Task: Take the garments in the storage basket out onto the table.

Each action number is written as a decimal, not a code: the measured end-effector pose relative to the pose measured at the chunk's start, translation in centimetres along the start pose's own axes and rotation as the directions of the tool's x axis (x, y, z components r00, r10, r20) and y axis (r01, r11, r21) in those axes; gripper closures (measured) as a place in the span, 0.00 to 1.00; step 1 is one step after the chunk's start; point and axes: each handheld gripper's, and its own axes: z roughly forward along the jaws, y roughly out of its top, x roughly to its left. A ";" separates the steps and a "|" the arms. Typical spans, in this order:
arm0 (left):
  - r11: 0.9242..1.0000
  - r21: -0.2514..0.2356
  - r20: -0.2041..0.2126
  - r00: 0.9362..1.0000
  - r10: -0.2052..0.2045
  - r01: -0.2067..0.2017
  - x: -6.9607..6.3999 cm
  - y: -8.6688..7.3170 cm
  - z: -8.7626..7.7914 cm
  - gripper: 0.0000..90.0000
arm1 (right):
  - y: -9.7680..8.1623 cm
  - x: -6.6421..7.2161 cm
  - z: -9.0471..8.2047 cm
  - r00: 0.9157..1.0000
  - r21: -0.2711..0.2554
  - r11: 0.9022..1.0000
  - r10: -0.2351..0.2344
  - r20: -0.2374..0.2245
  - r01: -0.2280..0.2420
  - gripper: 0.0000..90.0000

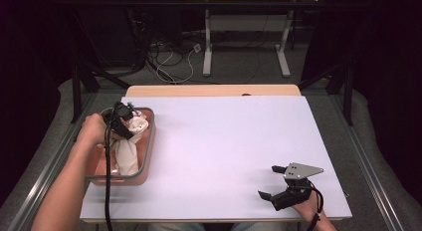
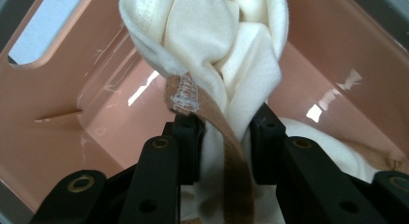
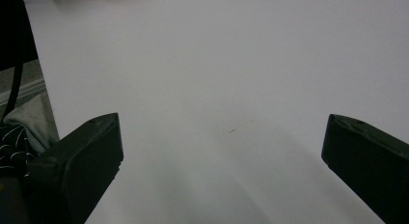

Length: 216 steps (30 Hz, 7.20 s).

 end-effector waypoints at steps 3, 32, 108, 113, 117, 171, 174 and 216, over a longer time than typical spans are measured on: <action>1.000 0.009 -0.004 1.000 0.012 -0.012 0.0 0.0 -0.2 0.78 | 0.0 0.0 0.1 1.000 -0.005 1.000 -0.005 -0.003 0.005 0.01; 0.998 0.023 -0.021 0.998 0.066 -0.065 -0.5 0.5 -2.9 0.78 | 0.1 0.0 -0.1 1.000 -0.030 0.999 -0.023 0.016 0.023 0.00; 0.980 0.059 -0.053 0.980 0.192 -0.188 -2.0 2.0 -9.5 0.78 | 0.0 0.0 0.1 1.000 -0.007 1.000 -0.016 0.008 0.016 0.00; 0.976 0.060 -0.058 0.976 0.212 -0.208 -2.2 2.1 -10.1 0.78 | 0.0 0.0 0.1 1.000 -0.007 1.000 -0.016 0.008 0.016 0.00; 0.972 0.066 -0.057 0.972 0.230 -0.226 -2.4 2.2 -10.3 0.78 | 0.0 -0.1 0.0 1.000 -0.007 1.000 -0.021 0.008 0.021 0.00; 0.899 0.082 -0.054 0.899 0.435 -0.430 -7.1 5.3 -14.9 0.78 | -0.1 -0.1 0.0 1.000 -0.002 1.000 -0.014 0.007 0.014 0.00; 0.894 0.083 -0.057 0.894 0.445 -0.440 -7.6 5.6 -15.1 0.78 | -0.1 -0.1 0.0 1.000 0.002 1.000 -0.016 0.003 0.016 0.00; 0.827 0.076 -0.045 0.827 0.560 -0.556 -12.0 10.7 -16.0 0.78 | -0.1 -0.2 0.0 1.000 -0.006 1.000 -0.013 0.008 0.013 0.00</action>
